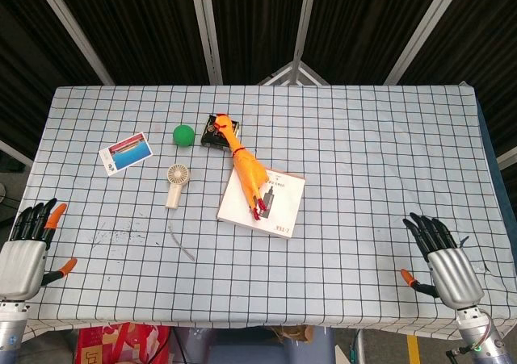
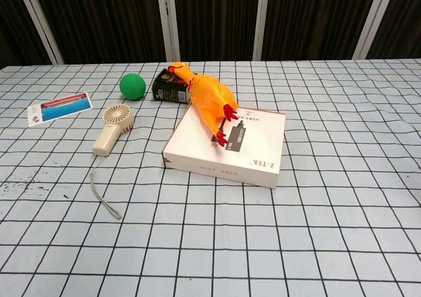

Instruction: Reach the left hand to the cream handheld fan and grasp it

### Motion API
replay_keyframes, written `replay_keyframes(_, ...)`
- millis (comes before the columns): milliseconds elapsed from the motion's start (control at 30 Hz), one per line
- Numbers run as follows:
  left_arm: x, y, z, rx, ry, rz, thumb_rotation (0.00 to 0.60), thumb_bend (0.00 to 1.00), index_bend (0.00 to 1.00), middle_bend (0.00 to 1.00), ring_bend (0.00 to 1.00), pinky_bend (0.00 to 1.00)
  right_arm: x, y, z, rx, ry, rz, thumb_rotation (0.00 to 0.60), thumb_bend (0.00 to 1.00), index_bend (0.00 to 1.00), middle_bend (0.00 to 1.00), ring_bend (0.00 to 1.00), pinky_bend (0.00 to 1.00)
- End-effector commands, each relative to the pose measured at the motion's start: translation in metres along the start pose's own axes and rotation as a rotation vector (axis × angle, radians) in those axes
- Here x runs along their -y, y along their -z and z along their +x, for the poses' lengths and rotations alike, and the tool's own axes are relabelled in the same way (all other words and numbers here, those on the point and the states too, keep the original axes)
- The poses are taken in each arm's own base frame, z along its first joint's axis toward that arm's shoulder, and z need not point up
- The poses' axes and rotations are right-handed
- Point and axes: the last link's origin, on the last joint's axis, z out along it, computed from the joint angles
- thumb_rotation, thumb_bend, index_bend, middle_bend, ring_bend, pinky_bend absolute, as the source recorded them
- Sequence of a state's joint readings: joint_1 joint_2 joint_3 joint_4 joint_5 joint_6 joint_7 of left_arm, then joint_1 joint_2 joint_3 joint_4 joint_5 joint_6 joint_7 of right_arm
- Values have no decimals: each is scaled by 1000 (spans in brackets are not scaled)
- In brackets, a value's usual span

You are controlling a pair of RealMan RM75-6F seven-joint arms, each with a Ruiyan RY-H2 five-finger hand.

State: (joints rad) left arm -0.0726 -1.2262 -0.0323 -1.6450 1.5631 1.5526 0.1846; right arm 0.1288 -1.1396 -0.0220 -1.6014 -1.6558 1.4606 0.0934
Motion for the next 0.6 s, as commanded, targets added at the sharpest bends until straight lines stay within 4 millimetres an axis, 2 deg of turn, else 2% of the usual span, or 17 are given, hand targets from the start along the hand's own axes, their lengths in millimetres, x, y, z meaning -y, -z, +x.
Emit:
replay_keyframes(33,0,0,0,1,1,0,600,186,0,0,0,0,0,0,0,0,-2,-2,600,290,0,0,0,61)
replay_keyframes(500,-1,0,-1,11,-9,-1,600,186,0,0,0,8,0,1,1,-2,-1,3,600,290,0,0,0,61)
replay_keyframes(567,-1,-2,-3,29,-15,-1,600,197,0,17,3,78,1,1,0,-1,-5,2,600,290,0,0,0,61)
replay_keyframes(600,-2,-4,-3,32,-21,-3,600,221,0,72,36,165,1,1,0,0,-7,0,600,290,0,0,0,61)
